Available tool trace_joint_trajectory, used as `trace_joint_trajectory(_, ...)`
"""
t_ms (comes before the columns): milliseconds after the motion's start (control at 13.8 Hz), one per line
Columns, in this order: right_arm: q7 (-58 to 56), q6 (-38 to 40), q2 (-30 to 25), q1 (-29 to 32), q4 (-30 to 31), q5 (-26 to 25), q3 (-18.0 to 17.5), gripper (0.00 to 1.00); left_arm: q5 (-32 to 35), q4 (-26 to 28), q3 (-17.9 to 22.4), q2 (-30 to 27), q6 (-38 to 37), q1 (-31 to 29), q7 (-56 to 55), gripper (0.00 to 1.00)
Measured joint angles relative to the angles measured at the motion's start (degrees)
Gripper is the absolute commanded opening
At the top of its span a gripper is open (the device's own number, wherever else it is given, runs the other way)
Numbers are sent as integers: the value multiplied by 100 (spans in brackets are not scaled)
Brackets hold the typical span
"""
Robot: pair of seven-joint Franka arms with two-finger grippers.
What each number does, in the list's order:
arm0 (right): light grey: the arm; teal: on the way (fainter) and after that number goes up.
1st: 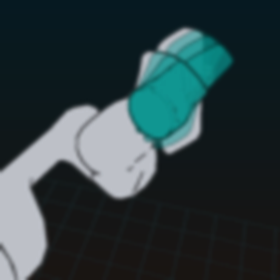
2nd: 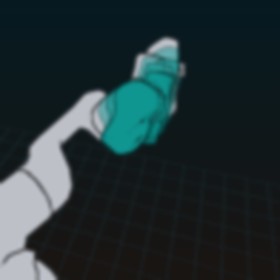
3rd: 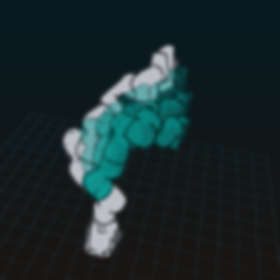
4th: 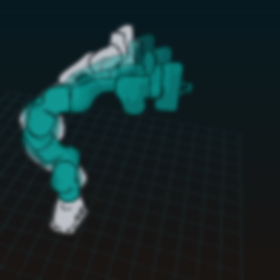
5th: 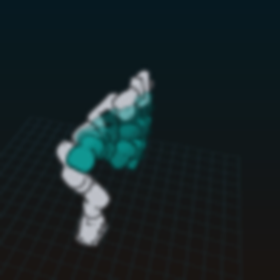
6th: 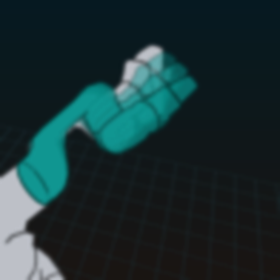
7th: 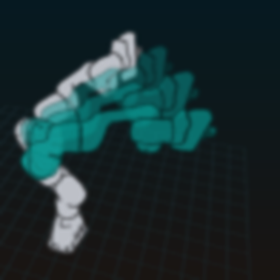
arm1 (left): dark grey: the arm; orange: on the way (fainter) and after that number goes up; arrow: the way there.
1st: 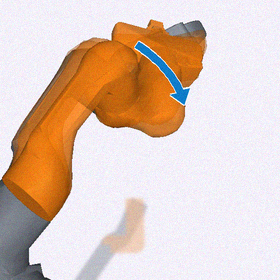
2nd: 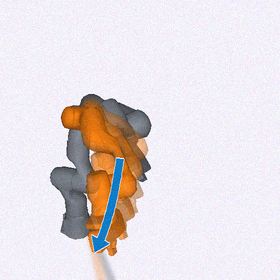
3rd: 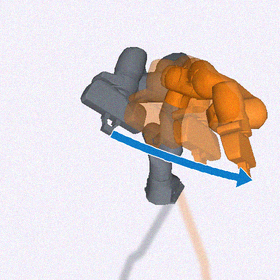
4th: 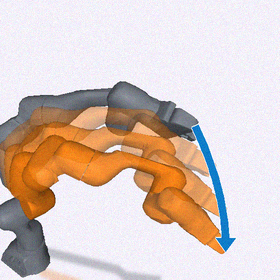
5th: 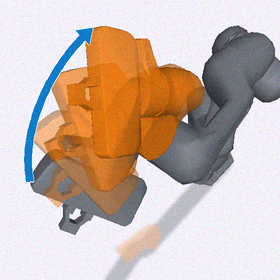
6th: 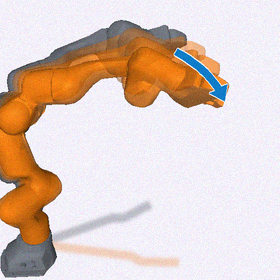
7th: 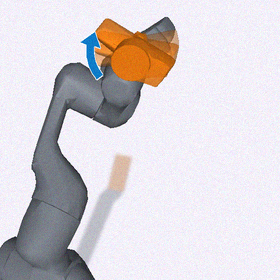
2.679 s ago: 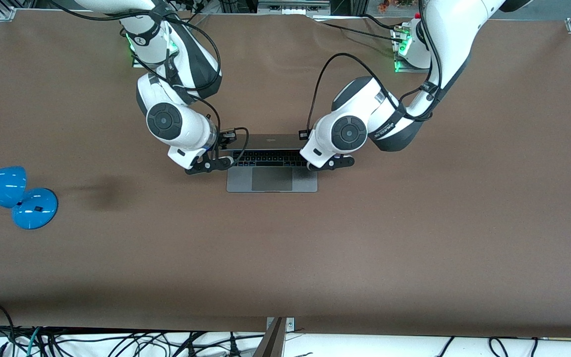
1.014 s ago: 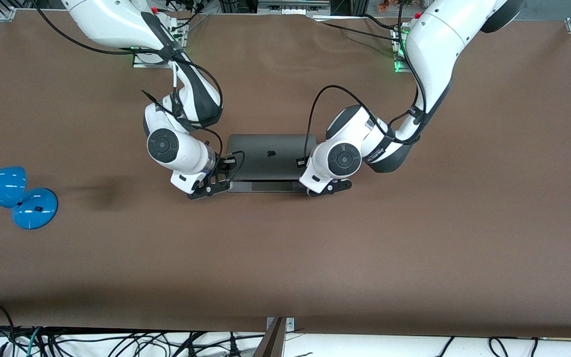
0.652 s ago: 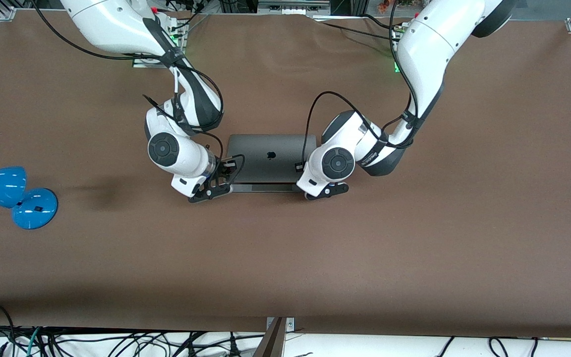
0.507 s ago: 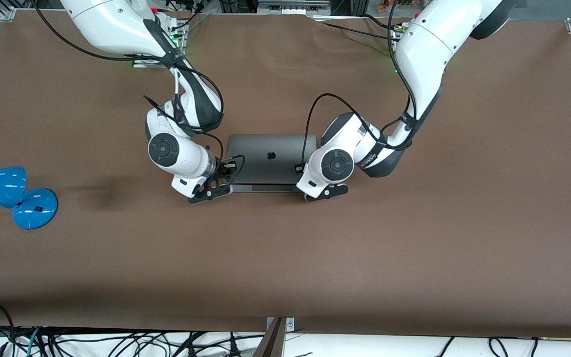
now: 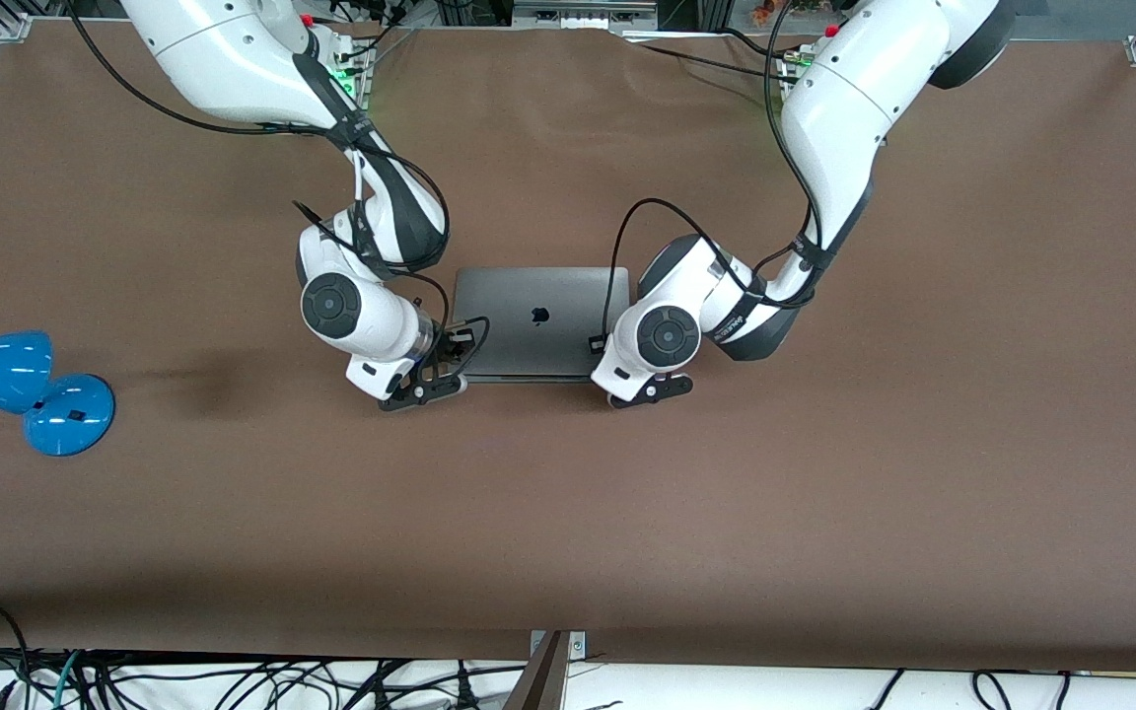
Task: Close laptop with both arms from behind
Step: 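Press the lid down with both grippers until it shuts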
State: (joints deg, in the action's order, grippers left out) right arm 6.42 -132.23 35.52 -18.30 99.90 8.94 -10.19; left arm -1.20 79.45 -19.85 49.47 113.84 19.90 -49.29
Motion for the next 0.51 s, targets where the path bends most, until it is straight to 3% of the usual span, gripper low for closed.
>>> trace_joint_trajectory(507, -1, -267, 305, -3, -94, -245, 0, 0, 0, -38, 69, 92, 93, 57, 0, 0)
